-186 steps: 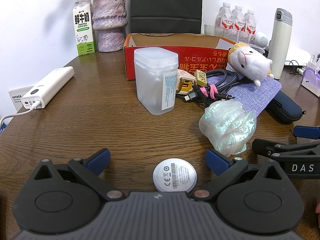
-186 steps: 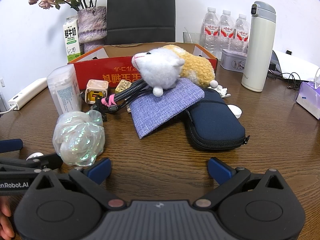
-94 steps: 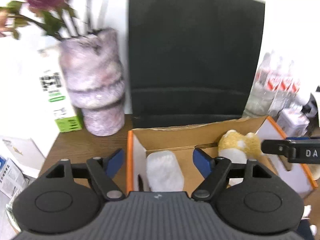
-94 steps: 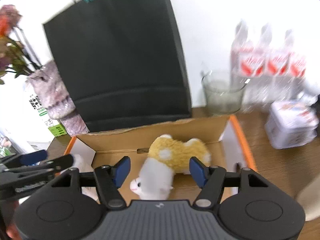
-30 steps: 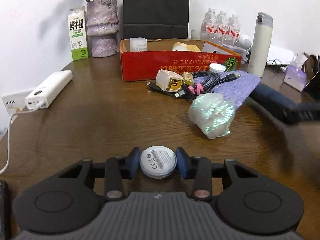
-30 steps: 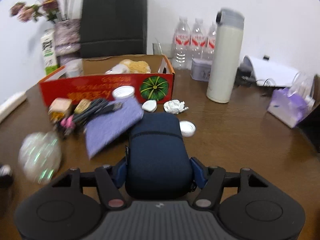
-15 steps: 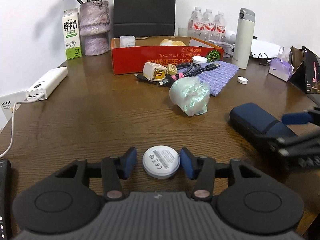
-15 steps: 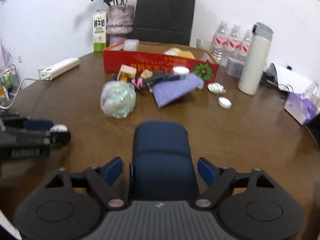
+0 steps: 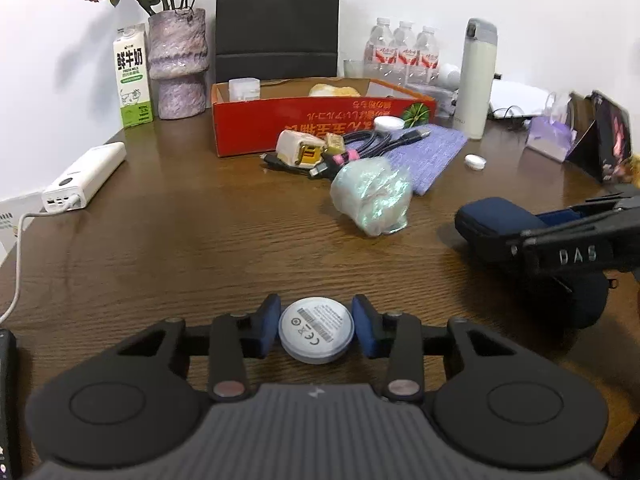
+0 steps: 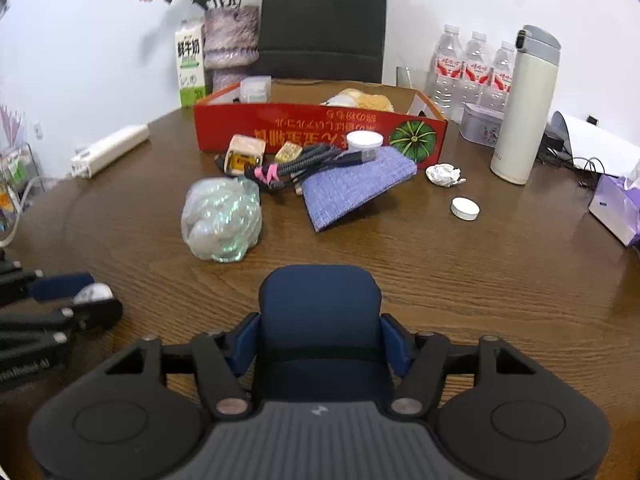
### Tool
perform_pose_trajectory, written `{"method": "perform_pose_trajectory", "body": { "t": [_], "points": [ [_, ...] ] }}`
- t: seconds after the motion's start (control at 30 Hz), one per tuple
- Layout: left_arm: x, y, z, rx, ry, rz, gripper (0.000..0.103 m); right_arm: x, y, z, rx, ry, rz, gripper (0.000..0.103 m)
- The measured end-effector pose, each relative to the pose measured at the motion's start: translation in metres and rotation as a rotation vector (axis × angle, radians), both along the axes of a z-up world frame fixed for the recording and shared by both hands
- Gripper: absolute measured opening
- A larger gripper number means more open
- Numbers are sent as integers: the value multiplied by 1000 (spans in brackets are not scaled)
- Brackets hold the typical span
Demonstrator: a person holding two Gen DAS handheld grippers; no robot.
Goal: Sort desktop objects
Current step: 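Carry the disc and the navy case into the red box and release both, then move both open tools back over the table items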
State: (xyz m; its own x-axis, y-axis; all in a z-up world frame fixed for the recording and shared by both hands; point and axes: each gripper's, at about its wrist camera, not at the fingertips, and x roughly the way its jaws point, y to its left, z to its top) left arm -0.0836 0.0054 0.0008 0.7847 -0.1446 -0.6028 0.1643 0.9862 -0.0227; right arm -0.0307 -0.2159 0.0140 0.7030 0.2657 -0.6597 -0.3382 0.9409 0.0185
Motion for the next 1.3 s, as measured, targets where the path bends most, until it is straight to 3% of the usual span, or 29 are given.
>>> {"method": "perform_pose_trajectory", "body": {
  "t": [0.1, 0.2, 0.33, 0.4, 0.5, 0.6, 0.73, 0.77, 0.83, 0.9, 0.97, 1.07, 1.2, 1.27, 1.3],
  "points": [
    [8, 5, 19, -24, -42, 10, 40, 4, -6, 20, 43, -42, -5, 61],
    [41, 13, 57, -30, -101, -23, 40, 27, -11, 52, 105, -100, -7, 60],
    [121, 16, 118, -32, -162, -35, 40, 84, -9, 108, 161, -244, -35, 60],
    [173, 9, 133, -21, -159, -17, 40, 134, -4, 130, 177, -254, -55, 60],
    [250, -6, 131, 4, -89, 43, 40, 228, 17, 135, 128, -167, -81, 60],
    [325, -15, 109, 5, -11, 98, 40, 324, 36, 102, 58, 25, -149, 60],
    [415, -19, 71, 38, 158, 174, 41, 400, 58, 54, -43, 183, -203, 60],
    [427, -20, 67, 59, 143, 190, 41, 407, 60, 44, -61, 208, -223, 60],
    [438, -25, 61, 84, 122, 180, 43, 414, 60, 26, -69, 251, -224, 61],
    [441, -29, 56, 82, 127, 148, 56, 413, 59, 15, -76, 296, -192, 62],
    [438, -34, 55, 116, 96, 127, 78, 411, 58, 12, -70, 316, -169, 63],
    [430, -27, 61, 86, 75, 140, 82, 406, 54, 25, -70, 273, -153, 65],
    [390, -8, 91, 13, 34, 155, 88, 383, 43, 62, -51, 159, -159, 67],
    [359, -7, 104, 14, -11, 218, 102, 365, 39, 76, -16, 107, -135, 79],
    [335, -7, 110, 13, -43, 219, 102, 349, 36, 82, 4, 68, -106, 81]
  ]
}}
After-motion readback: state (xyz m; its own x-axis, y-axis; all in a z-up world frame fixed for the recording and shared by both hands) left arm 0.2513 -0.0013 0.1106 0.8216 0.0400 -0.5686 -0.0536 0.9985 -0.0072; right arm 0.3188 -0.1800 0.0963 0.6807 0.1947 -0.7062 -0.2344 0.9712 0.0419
